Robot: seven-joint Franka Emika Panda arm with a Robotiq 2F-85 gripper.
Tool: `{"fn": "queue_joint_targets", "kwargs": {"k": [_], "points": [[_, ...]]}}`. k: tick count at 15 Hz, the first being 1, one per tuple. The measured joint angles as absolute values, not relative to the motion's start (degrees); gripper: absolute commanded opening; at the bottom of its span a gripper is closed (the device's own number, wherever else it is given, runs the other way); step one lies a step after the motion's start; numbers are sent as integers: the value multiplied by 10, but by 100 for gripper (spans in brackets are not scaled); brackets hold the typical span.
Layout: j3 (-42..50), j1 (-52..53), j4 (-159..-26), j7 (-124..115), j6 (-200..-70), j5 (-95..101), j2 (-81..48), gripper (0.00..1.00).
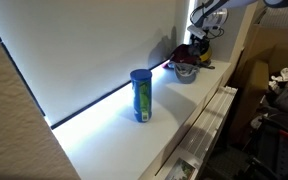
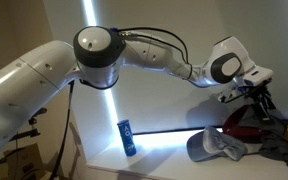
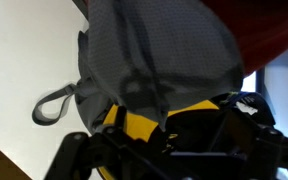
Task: Pick up the grey cloth and put it on top of the blue container.
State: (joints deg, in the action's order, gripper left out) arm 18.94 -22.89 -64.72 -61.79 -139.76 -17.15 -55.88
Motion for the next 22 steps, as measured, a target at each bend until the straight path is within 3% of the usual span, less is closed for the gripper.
{"fn": "queue_joint_targets", "kwargs": {"k": [1,12,16,22], "points": [[189,-229,-647,-618,-1398,-171,-559,73],[191,-227,-647,-634,-1398,-171,-559,0],[202,-222,-647,-657,-1412,-168,-559,0],[305,-151,-656,-753,-1571,-154,-547,0]]}}
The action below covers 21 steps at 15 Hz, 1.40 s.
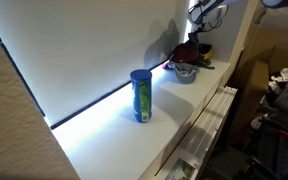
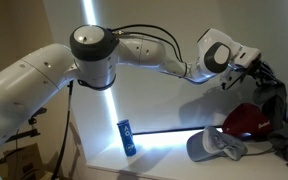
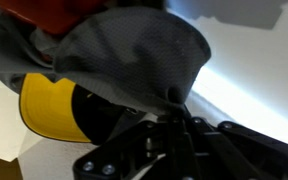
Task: Pick up the grey cloth and put it on top of the blue container.
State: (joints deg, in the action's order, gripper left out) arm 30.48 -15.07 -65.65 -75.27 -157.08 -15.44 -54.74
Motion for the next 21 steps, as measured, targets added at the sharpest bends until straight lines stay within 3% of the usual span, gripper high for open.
{"fn": "queue_joint_targets", "kwargs": {"k": [10,21], "points": [[503,50,-788,-806,-1826,-156,-450,0],[839,362,-949,-844,-1904,-273,-461,0]]}}
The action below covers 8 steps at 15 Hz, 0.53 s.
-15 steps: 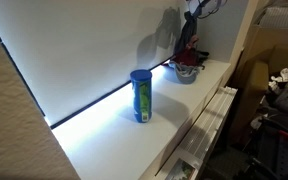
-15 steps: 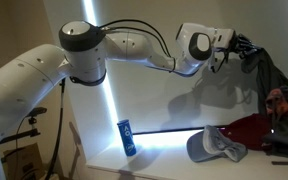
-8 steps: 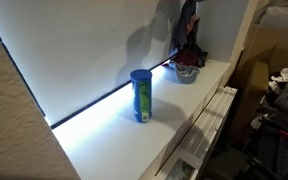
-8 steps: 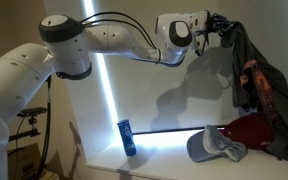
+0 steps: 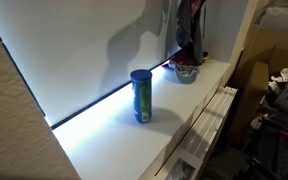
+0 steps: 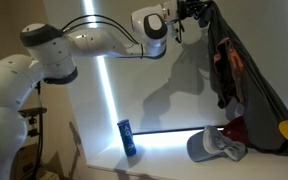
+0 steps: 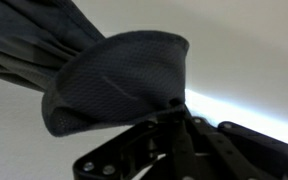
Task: Pick up the grey cloth and put it on top of the blue container.
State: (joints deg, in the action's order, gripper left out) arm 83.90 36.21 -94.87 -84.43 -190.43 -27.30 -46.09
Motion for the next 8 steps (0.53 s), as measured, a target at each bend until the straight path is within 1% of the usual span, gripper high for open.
{"fn": "queue_joint_targets", "kwargs": {"k": [4,8], "points": [[929,445,-991,-849,-1906,-335,-519,0],[983,500,-1026,-852,-1906,-386,-583,0]]}}
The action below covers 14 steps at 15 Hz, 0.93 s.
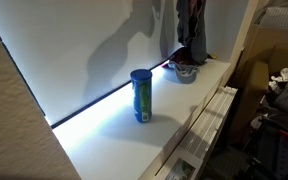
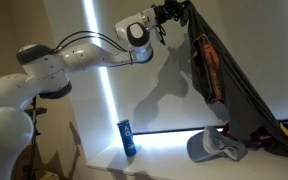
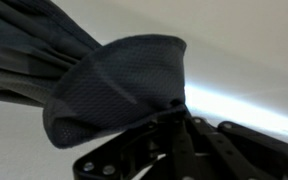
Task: Pick up the grey cloth and put it on top of the blue container.
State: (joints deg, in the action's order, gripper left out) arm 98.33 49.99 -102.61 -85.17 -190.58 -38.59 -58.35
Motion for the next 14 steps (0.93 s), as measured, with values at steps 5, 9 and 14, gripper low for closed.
{"fn": "queue_joint_targets", "kwargs": {"k": [5,9,14], "points": [[1006,551,-1053,-849,-1906,-412,-619,0],[994,609,-1055,-809,-1906,-404,-559,0],[969,652,-1012,-750,-1891,-397,-420,0]]}}
